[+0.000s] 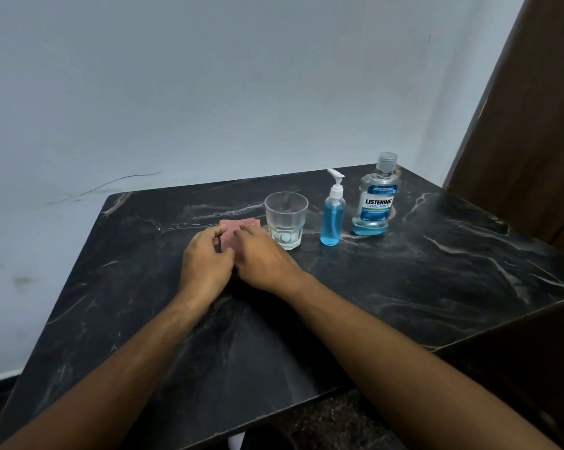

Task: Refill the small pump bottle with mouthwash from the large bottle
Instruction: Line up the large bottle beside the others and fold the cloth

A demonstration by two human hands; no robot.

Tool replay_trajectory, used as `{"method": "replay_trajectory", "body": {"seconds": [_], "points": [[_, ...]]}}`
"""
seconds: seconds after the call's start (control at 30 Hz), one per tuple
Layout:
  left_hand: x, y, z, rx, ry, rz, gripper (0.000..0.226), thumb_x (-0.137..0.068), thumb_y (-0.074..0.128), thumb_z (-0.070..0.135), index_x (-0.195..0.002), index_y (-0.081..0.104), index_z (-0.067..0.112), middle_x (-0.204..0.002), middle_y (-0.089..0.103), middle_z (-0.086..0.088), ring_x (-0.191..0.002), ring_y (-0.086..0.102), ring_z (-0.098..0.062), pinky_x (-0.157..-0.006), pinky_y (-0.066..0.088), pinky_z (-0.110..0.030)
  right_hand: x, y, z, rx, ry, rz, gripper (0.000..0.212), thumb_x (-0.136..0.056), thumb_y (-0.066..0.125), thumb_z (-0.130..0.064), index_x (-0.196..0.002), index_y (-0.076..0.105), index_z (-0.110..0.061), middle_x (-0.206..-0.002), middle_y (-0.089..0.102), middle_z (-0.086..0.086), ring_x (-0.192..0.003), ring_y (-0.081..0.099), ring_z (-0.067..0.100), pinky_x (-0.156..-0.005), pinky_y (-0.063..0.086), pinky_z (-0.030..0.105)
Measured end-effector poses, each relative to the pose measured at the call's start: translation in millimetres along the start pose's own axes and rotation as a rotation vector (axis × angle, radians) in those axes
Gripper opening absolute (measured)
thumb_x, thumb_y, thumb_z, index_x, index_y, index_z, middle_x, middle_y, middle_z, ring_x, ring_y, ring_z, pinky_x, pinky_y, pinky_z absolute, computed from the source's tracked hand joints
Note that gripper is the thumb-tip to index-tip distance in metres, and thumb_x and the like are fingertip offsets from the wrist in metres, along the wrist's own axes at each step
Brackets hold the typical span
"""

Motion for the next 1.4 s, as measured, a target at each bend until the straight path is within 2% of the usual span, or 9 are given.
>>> {"method": "replay_trajectory", "body": {"seconds": [0.13, 0.23, 0.37, 0.7, 0.93, 1.07, 1.13, 1.3, 1.4], "points": [[4.9, -5.4, 2.0, 0.004, -0.004, -0.003, 0.053, -0.089, 0.062, 0.003, -0.141, 0.058, 0.013, -0.141, 0.061, -0.004, -0.126, 0.058, -0.016, -0.099, 0.042, -0.022, -19.1, 22.8, 7.0, 0.147, 0.115, -0.155, 0.079, -0.099, 0.05, -0.037, -0.156, 0.017, 0.007, -0.164, 0.017, 0.027, -0.154, 0.01, 0.038, -0.126, 0.012, 0.044], [12.2, -8.9, 1.3, -0.042, 0.037, -0.03, 0.05, -0.093, 0.064, 0.009, -0.143, 0.057, 0.012, -0.144, 0.058, -0.004, -0.129, 0.056, -0.018, -0.102, 0.042, -0.022, -26.4, 37.9, 12.4, 0.21, 0.172, -0.26, 0.078, -0.104, 0.035, -0.043, -0.159, 0.002, 0.002, -0.168, -0.001, 0.021, -0.156, -0.007, 0.034, -0.127, 0.001, 0.046], [16.2, -14.3, -1.1, -0.081, 0.075, -0.025, 0.045, -0.094, 0.067, 0.017, -0.139, 0.061, 0.015, -0.142, 0.06, -0.004, -0.127, 0.058, -0.021, -0.111, 0.044, -0.035, -16.5, 35.6, 9.4, 0.26, 0.11, -0.308, 0.067, -0.108, 0.025, -0.036, -0.159, 0.005, 0.001, -0.168, 0.001, 0.02, -0.157, -0.001, 0.031, -0.126, 0.002, 0.046], [61.7, 23.5, 23.0, -0.15, 0.226, -0.245, 0.041, -0.096, 0.066, 0.02, -0.136, 0.062, 0.012, -0.142, 0.06, -0.001, -0.122, 0.052, -0.005, -0.103, 0.034, -0.015, 100.6, -5.9, 15.1, 0.18, -0.014, -0.308, 0.065, -0.106, 0.035, -0.032, -0.16, 0.012, -0.001, -0.168, 0.005, 0.018, -0.157, -0.005, 0.028, -0.127, 0.004, 0.044], [87.6, 59.5, 42.8, -0.213, 0.284, -0.381, 0.055, -0.099, 0.063, 0.032, -0.148, 0.05, 0.014, -0.155, 0.047, 0.001, -0.144, 0.041, -0.012, -0.109, 0.019, -0.011, 159.8, -83.8, 127.9, 0.226, 0.267, -0.246, 0.064, -0.103, 0.042, -0.025, -0.16, 0.019, -0.008, -0.17, 0.008, 0.01, -0.157, 0.002, 0.019, -0.125, 0.003, 0.039], [92.2, 72.2, 47.5, -0.213, 0.254, -0.436, 0.06, -0.101, 0.057, 0.037, -0.155, 0.041, 0.016, -0.161, 0.04, 0.001, -0.149, 0.035, -0.012, -0.112, 0.019, -0.017, 167.8, -106.1, 168.4, 0.328, 0.532, -0.148, 0.055, -0.104, 0.036, -0.028, -0.152, 0.034, -0.001, -0.165, 0.021, 0.021, -0.154, 0.014, 0.033, -0.123, 0.015, 0.048], [94.4, 77.9, 54.0, -0.194, 0.246, -0.425, 0.061, -0.102, 0.054, 0.038, -0.156, 0.038, 0.014, -0.162, 0.039, -0.002, -0.15, 0.033, -0.014, -0.113, 0.018, -0.017, 159.6, -88.4, 134.2, 0.317, 0.427, -0.17, 0.047, -0.103, 0.039, -0.026, -0.143, 0.048, -0.003, -0.16, 0.027, 0.027, -0.151, 0.019, 0.039, -0.121, 0.019, 0.05], [98.0, 82.3, 62.5, -0.156, 0.292, -0.412, 0.06, -0.105, 0.044, 0.04, -0.157, 0.036, 0.011, -0.163, 0.037, -0.005, -0.151, 0.032, -0.016, -0.12, 0.019, -0.021, 160.8, -35.2, 42.5, 0.033, -0.068, -0.122, 0.053, -0.103, 0.042, -0.017, -0.155, 0.034, -0.004, -0.167, 0.019, 0.013, -0.157, 0.001, 0.027, -0.127, 0.008, 0.048], [98.9, 78.8, 60.2, -0.192, 0.32, -0.411, 0.06, -0.104, 0.043, 0.041, -0.156, 0.037, 0.012, -0.164, 0.035, -0.004, -0.153, 0.027, -0.014, -0.124, 0.016, -0.026, 160.5, -54.8, 82.9, -0.008, 0.017, -0.153, 0.053, -0.099, 0.042, -0.011, -0.152, 0.043, -0.015, -0.165, 0.028, 0.005, -0.156, 0.011, 0.024, -0.126, 0.014, 0.045]]}}
Point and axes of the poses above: each hand's wrist, its own x-axis away from the middle knuckle, its own y-axis out of the palm, z = x × y, the point moved 4 cm from there along -x, towards the middle knuckle
